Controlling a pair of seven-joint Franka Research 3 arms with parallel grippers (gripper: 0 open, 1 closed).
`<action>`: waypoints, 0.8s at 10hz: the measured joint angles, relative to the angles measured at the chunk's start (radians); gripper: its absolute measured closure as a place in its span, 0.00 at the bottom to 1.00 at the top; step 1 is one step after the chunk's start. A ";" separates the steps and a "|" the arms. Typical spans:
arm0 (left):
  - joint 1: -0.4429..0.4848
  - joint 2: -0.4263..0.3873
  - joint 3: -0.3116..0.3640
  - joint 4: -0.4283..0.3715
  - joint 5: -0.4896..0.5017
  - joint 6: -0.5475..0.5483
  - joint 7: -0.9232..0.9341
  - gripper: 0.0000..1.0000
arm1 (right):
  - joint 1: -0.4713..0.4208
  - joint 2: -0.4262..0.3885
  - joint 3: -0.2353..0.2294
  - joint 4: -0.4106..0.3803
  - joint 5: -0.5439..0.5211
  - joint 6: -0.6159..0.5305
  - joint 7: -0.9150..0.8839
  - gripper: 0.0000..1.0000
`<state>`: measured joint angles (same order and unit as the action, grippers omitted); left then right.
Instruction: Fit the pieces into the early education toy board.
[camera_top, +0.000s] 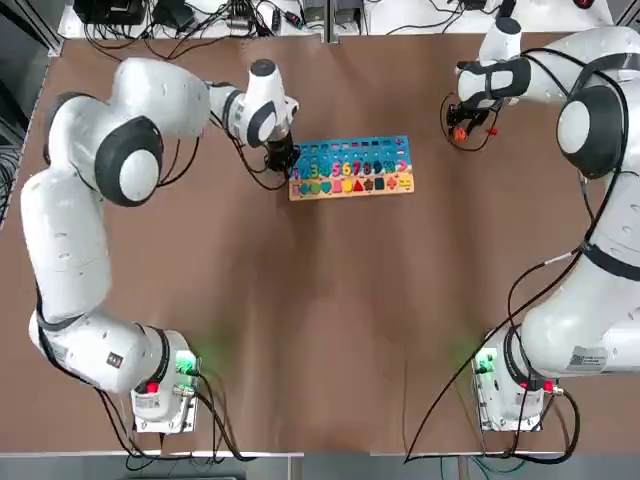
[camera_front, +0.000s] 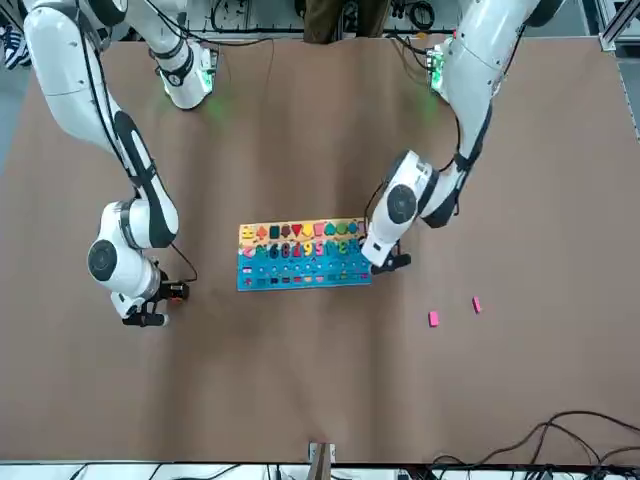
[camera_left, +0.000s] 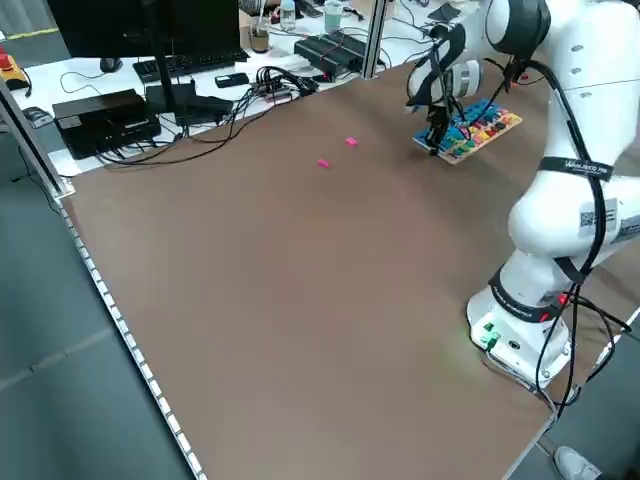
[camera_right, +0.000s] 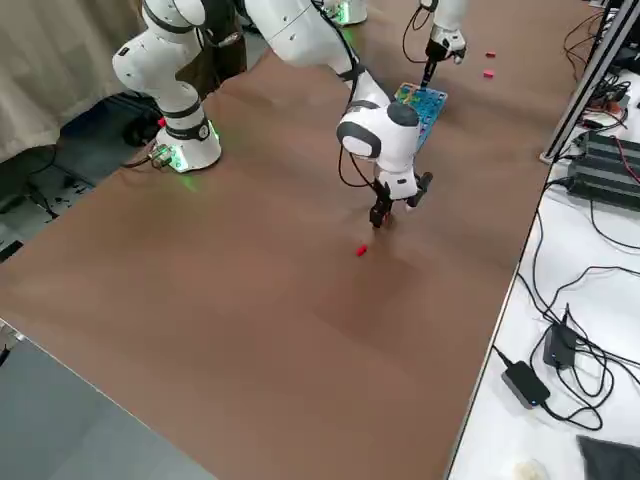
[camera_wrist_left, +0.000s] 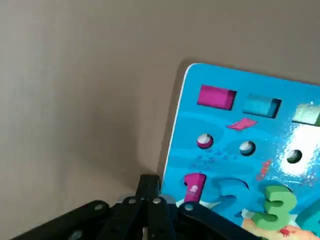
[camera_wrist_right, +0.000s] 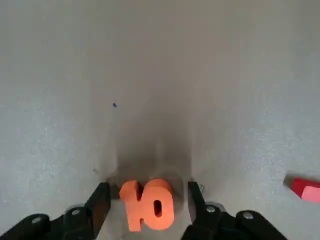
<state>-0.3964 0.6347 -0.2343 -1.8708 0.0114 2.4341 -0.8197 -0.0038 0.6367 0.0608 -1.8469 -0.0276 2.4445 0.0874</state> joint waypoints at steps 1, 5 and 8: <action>-0.020 0.014 -0.001 0.022 0.000 0.000 -0.006 0.99 | 0.000 0.000 0.000 0.001 0.000 0.000 0.000 0.29; -0.038 0.056 -0.001 0.101 0.000 -0.043 -0.006 0.99 | -0.001 0.000 -0.001 0.005 0.000 0.000 -0.021 0.30; -0.051 0.115 -0.001 0.201 0.004 -0.037 -0.005 0.99 | -0.001 0.000 -0.001 0.005 0.000 0.000 -0.022 0.30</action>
<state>-0.4472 0.7498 -0.2352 -1.6695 0.0157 2.3972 -0.8243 -0.0048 0.6363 0.0598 -1.8421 -0.0276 2.4444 0.0651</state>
